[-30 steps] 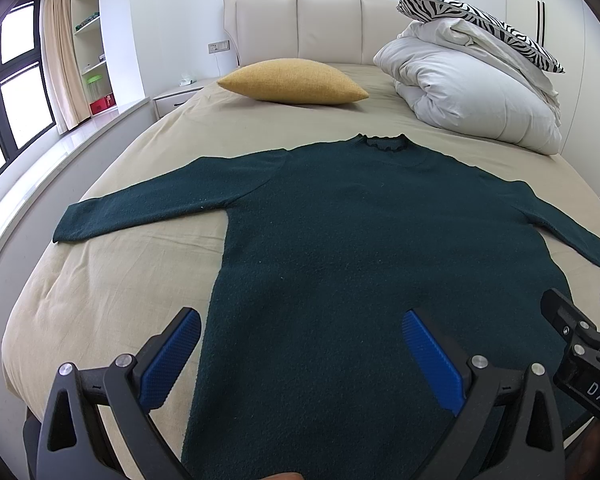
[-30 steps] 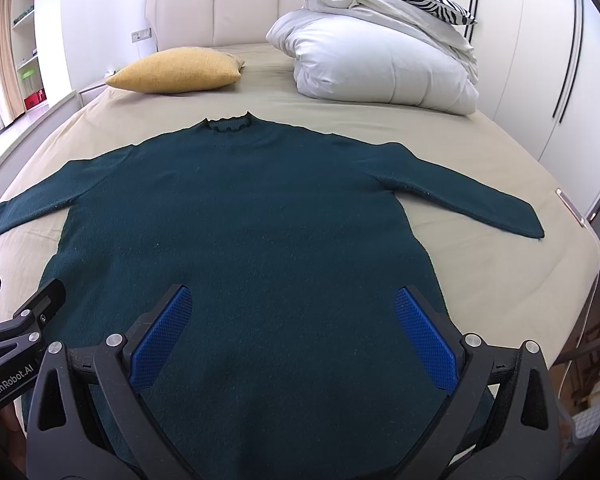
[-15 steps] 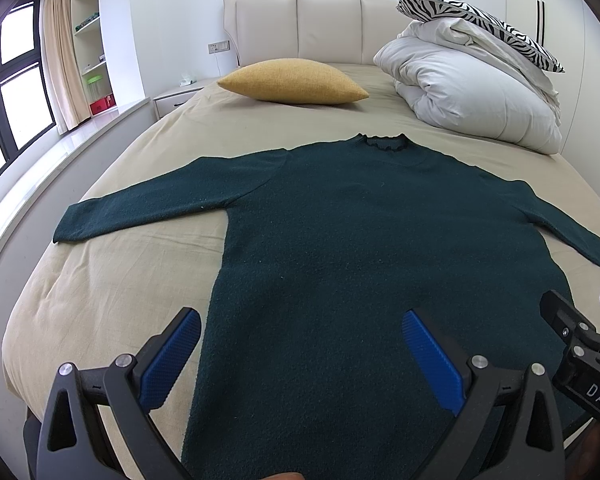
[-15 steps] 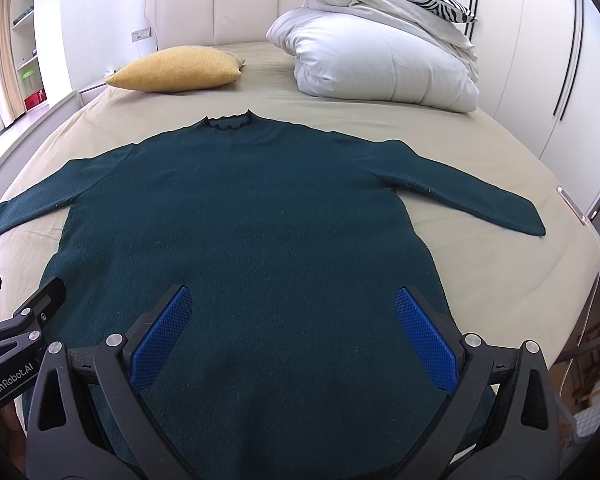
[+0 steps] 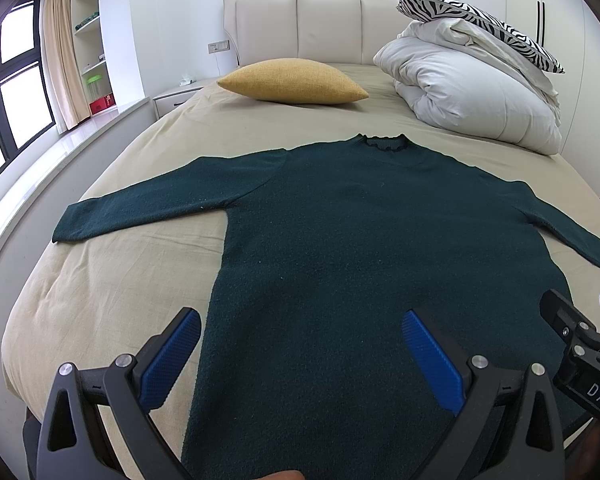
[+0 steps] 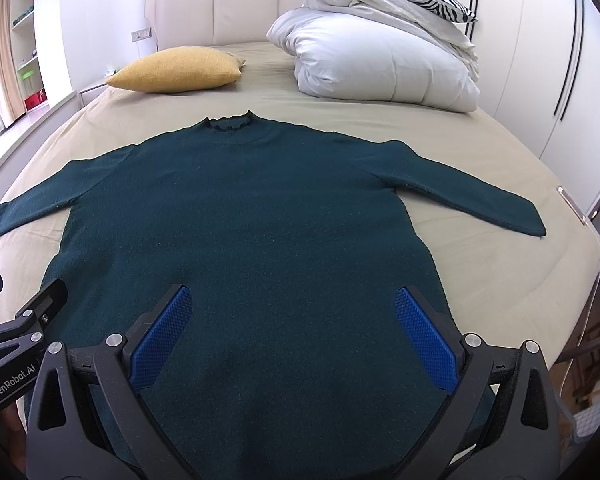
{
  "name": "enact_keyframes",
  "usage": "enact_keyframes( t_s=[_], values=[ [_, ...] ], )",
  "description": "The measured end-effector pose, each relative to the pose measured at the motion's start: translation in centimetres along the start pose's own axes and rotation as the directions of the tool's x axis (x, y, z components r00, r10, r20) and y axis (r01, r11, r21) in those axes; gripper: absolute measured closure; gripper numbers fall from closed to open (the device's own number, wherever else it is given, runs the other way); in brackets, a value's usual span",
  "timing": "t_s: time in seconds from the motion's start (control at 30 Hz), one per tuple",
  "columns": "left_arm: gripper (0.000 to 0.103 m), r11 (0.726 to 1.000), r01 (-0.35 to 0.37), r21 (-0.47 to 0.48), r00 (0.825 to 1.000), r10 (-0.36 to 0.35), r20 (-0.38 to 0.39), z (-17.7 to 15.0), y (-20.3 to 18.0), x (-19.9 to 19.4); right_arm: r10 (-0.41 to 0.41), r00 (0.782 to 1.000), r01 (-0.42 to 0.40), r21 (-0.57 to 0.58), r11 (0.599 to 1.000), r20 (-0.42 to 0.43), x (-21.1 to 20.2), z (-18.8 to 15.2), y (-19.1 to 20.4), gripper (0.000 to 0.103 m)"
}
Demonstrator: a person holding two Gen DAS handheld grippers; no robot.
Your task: Fold small clothes
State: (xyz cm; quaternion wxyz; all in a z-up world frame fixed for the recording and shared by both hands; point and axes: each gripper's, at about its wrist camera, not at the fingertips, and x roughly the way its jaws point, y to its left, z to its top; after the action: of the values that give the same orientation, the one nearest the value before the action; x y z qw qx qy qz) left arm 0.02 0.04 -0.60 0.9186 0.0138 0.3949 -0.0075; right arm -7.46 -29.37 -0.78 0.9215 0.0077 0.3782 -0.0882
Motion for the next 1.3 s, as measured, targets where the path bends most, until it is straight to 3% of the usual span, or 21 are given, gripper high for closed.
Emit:
enact_keyframes(
  t_s=[0.27, 0.5, 0.67, 0.8, 0.87, 0.93, 1.03, 1.07, 1.17, 1.3],
  values=[
    [0.0, 1.0, 0.003, -0.01, 1.0, -0.003, -0.009, -0.6, 0.6, 0.3, 0.004, 1.0, -0.004, -0.002, 1.0, -0.009, -0.1, 0.1, 0.2, 0.0],
    [0.0, 0.997, 0.07, -0.014, 0.997, -0.07, 0.021, -0.5, 0.1, 0.7, 0.03, 0.999, -0.029, 0.045, 0.999, -0.039, 1.1, 0.6, -1.9, 0.0],
    [0.0, 0.987, 0.16, -0.021, 0.986, -0.161, -0.05, 0.3, -0.1, 3.1, 0.047, 0.997, -0.04, 0.12, 0.992, -0.058, 3.3, 1.8, -7.7, 0.0],
    [0.0, 0.965, 0.254, -0.067, 0.964, -0.258, -0.059, 1.4, 0.3, 5.1, 0.067, 0.996, -0.047, 0.264, 0.963, -0.067, 5.9, 3.1, -16.9, 0.002],
    [0.0, 0.963, 0.26, -0.068, 0.965, -0.262, -0.022, 1.9, 0.2, 5.6, 0.069, 0.997, -0.053, 0.362, 0.931, -0.031, 7.0, 3.4, -22.6, 0.005],
    [0.0, 0.969, 0.246, -0.036, 0.967, -0.248, -0.059, 2.3, -0.8, 6.5, 0.072, 0.997, -0.058, 0.497, 0.866, -0.008, 8.4, 3.0, -28.8, 0.016],
    [0.0, 0.976, 0.215, -0.041, 0.971, -0.218, -0.097, 3.0, -1.8, 7.6, 0.109, 0.994, -0.075, 0.703, 0.707, -0.003, 11.3, 1.4, -37.8, 0.036],
    [0.0, 0.973, 0.224, -0.056, 0.968, -0.229, -0.107, 3.2, -1.9, 8.1, 0.102, 0.995, -0.063, 0.743, 0.667, -0.008, 12.1, 0.8, -40.1, 0.045],
    [0.0, 0.962, 0.261, -0.079, 0.955, -0.269, -0.126, 3.7, -2.5, 9.5, 0.094, 0.995, -0.036, 0.826, 0.563, -0.02, 14.8, -0.7, -45.8, 0.053],
    [0.0, 0.938, 0.332, -0.1, 0.923, -0.345, -0.173, 3.9, -3.9, 11.6, 0.137, 0.99, -0.096, 0.875, 0.475, 0.034, 18.1, -1.6, -50.3, 0.069]
  ],
)
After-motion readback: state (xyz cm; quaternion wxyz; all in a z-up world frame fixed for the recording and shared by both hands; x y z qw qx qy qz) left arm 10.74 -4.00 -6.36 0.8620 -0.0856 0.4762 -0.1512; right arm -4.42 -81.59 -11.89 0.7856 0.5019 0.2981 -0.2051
